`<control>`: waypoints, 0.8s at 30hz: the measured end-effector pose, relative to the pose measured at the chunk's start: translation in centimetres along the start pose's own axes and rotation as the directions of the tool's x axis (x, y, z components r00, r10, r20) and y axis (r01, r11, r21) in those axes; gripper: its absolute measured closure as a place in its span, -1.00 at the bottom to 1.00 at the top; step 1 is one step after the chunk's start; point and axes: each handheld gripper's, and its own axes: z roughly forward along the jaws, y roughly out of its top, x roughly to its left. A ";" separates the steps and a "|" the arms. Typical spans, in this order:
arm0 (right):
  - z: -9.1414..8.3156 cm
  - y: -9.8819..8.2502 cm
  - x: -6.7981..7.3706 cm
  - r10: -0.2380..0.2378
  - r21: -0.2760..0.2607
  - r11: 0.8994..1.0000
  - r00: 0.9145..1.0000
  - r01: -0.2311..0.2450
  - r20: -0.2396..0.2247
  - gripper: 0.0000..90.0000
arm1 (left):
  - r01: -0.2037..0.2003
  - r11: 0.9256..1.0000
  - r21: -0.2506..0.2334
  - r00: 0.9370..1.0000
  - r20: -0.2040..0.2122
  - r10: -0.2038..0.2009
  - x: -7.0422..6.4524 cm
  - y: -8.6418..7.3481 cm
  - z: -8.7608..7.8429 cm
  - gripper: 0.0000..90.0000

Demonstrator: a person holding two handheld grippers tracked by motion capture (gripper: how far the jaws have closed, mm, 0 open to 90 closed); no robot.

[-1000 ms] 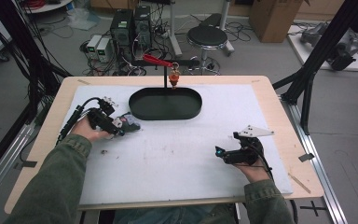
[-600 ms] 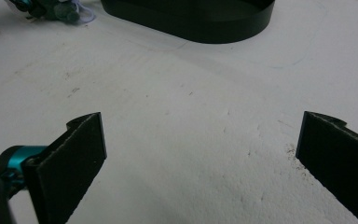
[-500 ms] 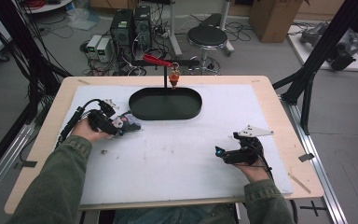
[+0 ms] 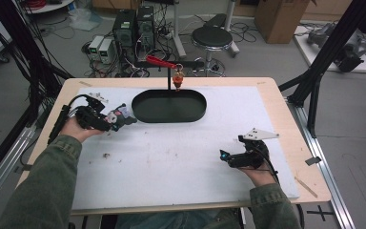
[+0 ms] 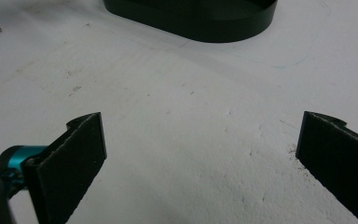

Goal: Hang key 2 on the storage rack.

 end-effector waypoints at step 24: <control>0.3 -0.1 0.0 0.017 0.030 0.999 0.999 -0.016 -0.029 -0.98 | 0.017 0.995 -0.099 0.999 -0.048 -0.022 1.7 6.2 -5.3 -0.04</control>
